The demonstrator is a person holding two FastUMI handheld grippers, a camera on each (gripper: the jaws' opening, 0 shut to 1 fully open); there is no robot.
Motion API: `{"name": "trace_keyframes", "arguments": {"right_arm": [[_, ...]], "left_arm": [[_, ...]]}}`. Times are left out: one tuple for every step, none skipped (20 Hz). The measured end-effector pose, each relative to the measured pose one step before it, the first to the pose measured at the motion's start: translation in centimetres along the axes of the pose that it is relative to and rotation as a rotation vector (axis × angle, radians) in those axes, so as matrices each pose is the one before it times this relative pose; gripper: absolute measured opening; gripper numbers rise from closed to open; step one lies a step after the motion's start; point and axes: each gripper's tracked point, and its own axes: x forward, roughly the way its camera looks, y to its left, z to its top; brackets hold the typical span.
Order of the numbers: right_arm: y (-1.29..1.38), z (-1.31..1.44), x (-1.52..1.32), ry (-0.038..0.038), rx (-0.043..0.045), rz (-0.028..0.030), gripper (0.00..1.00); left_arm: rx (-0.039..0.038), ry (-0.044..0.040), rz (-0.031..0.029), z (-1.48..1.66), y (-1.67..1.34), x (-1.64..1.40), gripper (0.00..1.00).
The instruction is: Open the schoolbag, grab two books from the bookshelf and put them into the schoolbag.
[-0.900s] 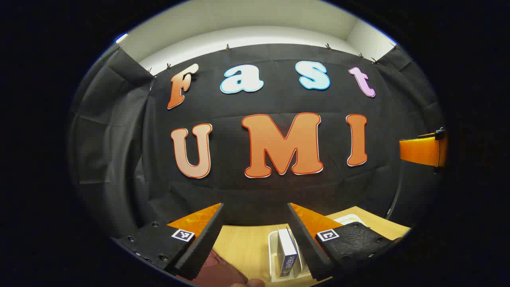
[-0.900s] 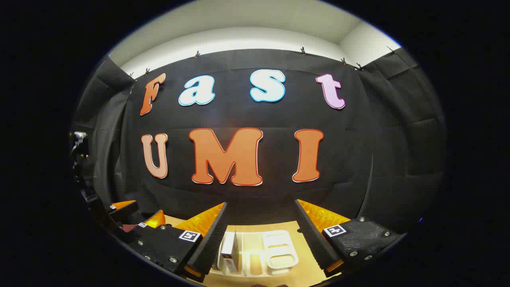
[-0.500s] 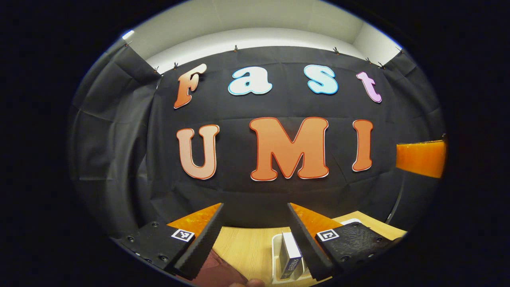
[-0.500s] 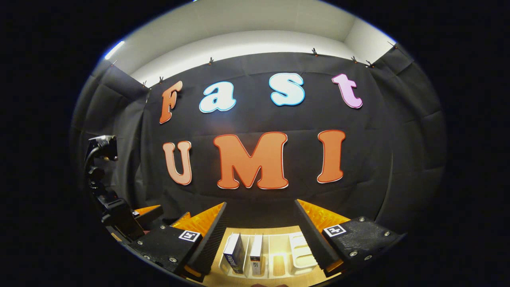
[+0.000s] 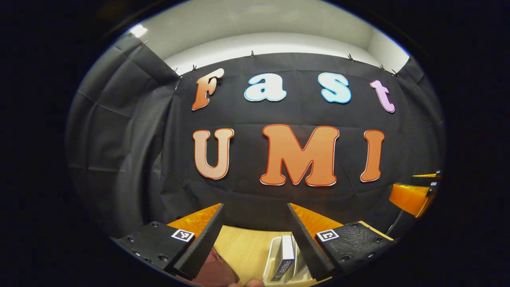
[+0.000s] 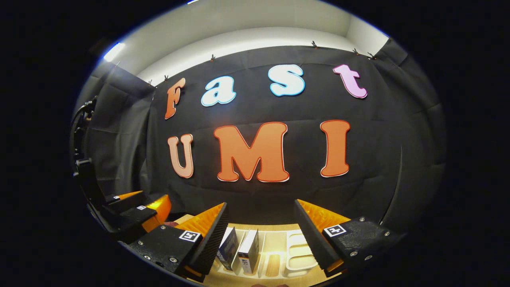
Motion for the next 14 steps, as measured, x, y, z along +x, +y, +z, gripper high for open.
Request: {"name": "trace_keyframes", "arguments": {"right_arm": [[-0.195, -0.667, 0.1, 0.02215, 0.00665, 0.00417, 0.96], [-0.101, -0.558, 0.03, 0.01826, 0.0114, -0.00031, 0.96], [-0.006, -0.274, 0.055, 0.00743, 0.01273, -0.00109, 0.96], [0.051, 0.117, 0.215, -0.01351, 0.00393, -0.00736, 0.96], [0.045, 0.105, 0.278, -0.01244, 0.0004, -0.01719, 0.97], [0.356, -0.303, 0.334, 0.00006, -0.00398, -0.00835, 0.96], [0.375, -0.037, 0.22, -0.00562, -0.01242, -0.00833, 0.96], [0.175, 0.084, 0.265, -0.00605, -0.00703, -0.01571, 0.96], [0.47, -0.156, 0.196, 0.00431, 0.00059, -0.00678, 0.96], [0.688, -0.396, 0.067, 0.00904, 0.00455, -0.00034, 0.96], [0.769, -0.293, 0.028, 0.00602, 0.00096, 0.0065, 0.96], [0.696, -0.269, 0.057, 0.00674, -0.00698, 0.00303, 0.96], [0.368, -0.197, 0.065, 0.00421, -0.01396, -0.00356, 0.96], [0.285, 0.01, 0.089, 0.00092, -0.015, -0.007, 0.96]], "left_arm": [[-0.00662, 0.00905, 0.00203, 0.007, 0.008, -0.29, 0.96], [-0.00727, 0.00688, -0.00755, -0.316, -0.032, -0.048, 0.95], [0.00496, -0.00181, -0.01195, 0.213, 0.057, 0.128, 0.96], [0.01122, -0.01199, -0.00708, 0.066, 0.339, 0.276, 0.96], [0.01375, -0.00603, -0.00342, 0.281, 0.492, 0.534, 0.96], [0.01299, -0.00291, 0.00053, -0.174, 0.659, 0.254, 0.95], [0.00355, -0.01041, 0.00103, 0.235, 0.593, 0.394, 0.96], [-0.00149, -0.00164, -0.00798, -0.02, 0.081, 0.147, 0.96], [0.00893, 0.01158, 0.00011, -0.263, 0.352, 0.176, 0.95], [0.00987, -0.00117, 0.0007, -0.334, 0.546, 0.17, 0.96], [0.00476, -0.00535, -0.00303, -0.003, 0.389, 0.197, 0.96], [0.00127, -0.00338, -0.00335, -0.087, 0.347, 0.183, 0.96], [0.00426, 0.00198, -0.00091, -0.05, 0.35, 0.13, 0.95], [0.0044, -0.00173, -0.00207, -0.054, 0.317, 0.276, 0.95]]}}
